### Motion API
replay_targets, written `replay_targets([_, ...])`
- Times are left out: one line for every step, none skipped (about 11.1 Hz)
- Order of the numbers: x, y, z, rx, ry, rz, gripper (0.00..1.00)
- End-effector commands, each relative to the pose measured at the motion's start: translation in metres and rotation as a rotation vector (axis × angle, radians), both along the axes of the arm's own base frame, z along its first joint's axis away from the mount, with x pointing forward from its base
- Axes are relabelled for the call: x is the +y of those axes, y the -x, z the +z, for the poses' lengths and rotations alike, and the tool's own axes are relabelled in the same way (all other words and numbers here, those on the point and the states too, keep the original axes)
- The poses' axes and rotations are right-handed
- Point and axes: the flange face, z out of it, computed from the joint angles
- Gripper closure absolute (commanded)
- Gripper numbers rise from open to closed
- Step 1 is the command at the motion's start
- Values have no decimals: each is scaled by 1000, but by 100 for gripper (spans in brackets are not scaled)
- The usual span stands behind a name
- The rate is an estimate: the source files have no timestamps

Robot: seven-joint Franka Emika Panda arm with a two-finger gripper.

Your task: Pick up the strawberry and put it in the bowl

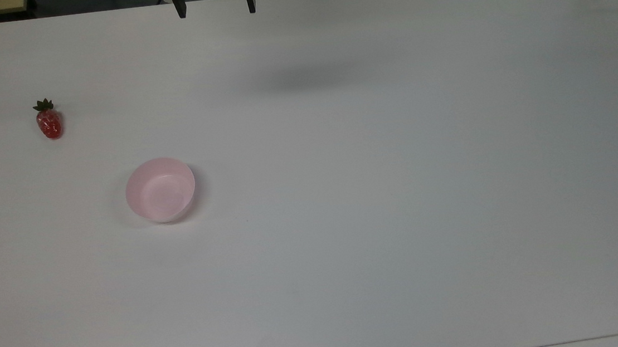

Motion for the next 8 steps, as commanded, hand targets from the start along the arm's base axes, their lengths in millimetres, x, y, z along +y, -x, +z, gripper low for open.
replay_targets([1,7,4,-15,-13,-14,0])
replay_targets([1,7,4,-15,-13,-14,0])
replay_targets([0,7,4,-15,-12,-14,0])
replay_targets([0,7,3,-14,-13,-16,0])
replay_targets([-1,7,4,-17,-13,-18,0])
replay_targets([-1,7,3,-15,-12,-16,0])
replay_targets([-2,7,3,-15,-12,-13,0])
replay_targets([-7,8,2,-11,-10,-13,0])
